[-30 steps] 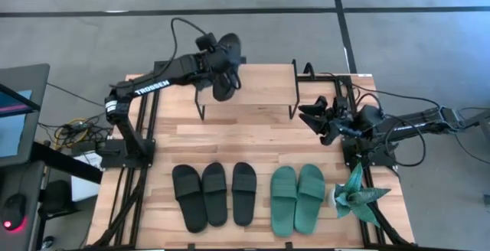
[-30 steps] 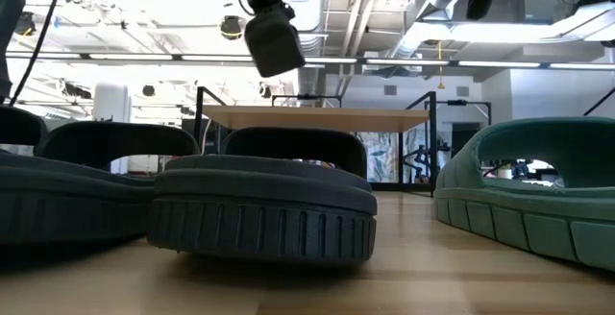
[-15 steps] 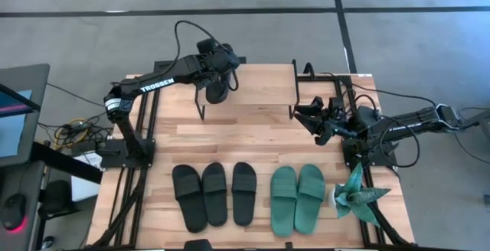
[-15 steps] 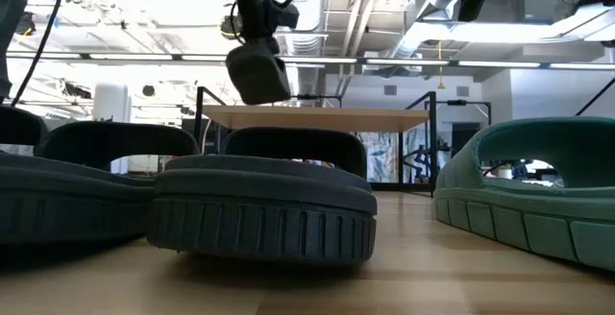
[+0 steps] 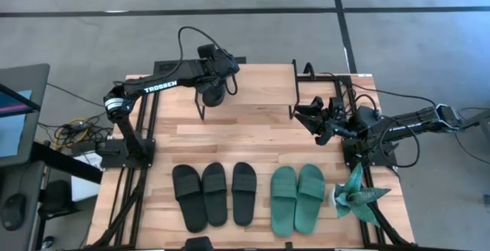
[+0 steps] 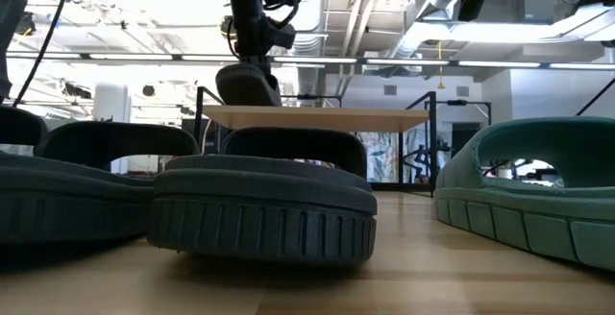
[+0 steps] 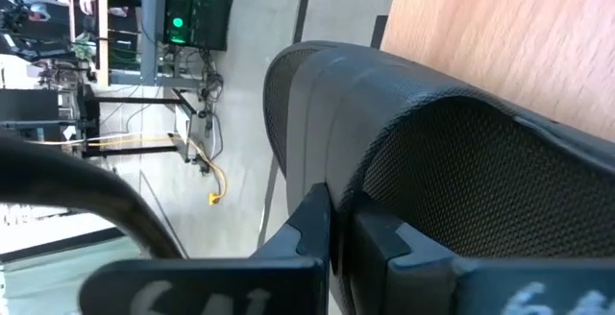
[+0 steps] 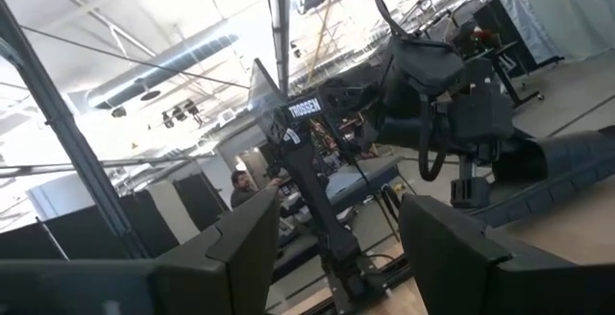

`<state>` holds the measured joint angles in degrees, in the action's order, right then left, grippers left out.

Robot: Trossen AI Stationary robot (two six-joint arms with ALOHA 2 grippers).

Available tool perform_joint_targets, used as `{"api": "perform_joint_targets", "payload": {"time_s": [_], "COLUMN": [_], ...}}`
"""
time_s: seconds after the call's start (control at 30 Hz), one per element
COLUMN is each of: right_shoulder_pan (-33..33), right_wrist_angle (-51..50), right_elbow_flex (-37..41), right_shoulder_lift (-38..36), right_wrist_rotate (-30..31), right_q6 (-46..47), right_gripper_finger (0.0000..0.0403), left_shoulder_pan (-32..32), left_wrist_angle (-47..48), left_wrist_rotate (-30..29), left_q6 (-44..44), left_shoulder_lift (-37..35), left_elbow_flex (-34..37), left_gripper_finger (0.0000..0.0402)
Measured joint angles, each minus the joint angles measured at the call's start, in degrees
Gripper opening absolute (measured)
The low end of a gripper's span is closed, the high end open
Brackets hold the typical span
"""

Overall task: Pick and place slides into the shelf
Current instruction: Put the black slipper on the shelf

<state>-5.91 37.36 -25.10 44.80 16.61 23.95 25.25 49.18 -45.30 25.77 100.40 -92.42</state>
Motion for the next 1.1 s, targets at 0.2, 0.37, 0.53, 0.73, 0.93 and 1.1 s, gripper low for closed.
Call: {"api": "perform_joint_targets", "payload": {"time_s": [0.2,0.37,0.53,0.73,0.93,1.1], "right_shoulder_pan": [0.0,0.0,0.0,0.0,0.0,0.0], "right_wrist_angle": [0.0,0.0,0.0,0.0,0.0,0.0], "right_elbow_flex": [0.0,0.0,0.0,0.0,0.0,0.0], "right_shoulder_lift": [0.0,0.0,0.0,0.0,0.0,0.0], "right_wrist_rotate": [0.0,0.0,0.0,0.0,0.0,0.0], "right_q6": [0.0,0.0,0.0,0.0,0.0,0.1], "right_gripper_finger": [0.0201,0.0201,0.0201,0.0201,0.0201,0.0201], "left_shoulder_pan": [0.3,0.9,1.4,1.4,1.4,1.9], "left_wrist_angle": [-0.2,0.3,0.9,1.5,1.9,3.0], "left_wrist_rotate": [-0.4,-0.4,0.1,1.7,1.8,2.0], "left_q6": [-0.1,-1.0,-1.0,-1.1,-1.5,-2.0], "left_shoulder_lift": [0.0,0.0,0.0,0.0,0.0,0.0], "left_elbow_flex": [0.0,0.0,0.0,0.0,0.0,0.0], "left_gripper_finger": [0.0000,0.0000,0.0000,0.0000,0.0015,0.0023]}}
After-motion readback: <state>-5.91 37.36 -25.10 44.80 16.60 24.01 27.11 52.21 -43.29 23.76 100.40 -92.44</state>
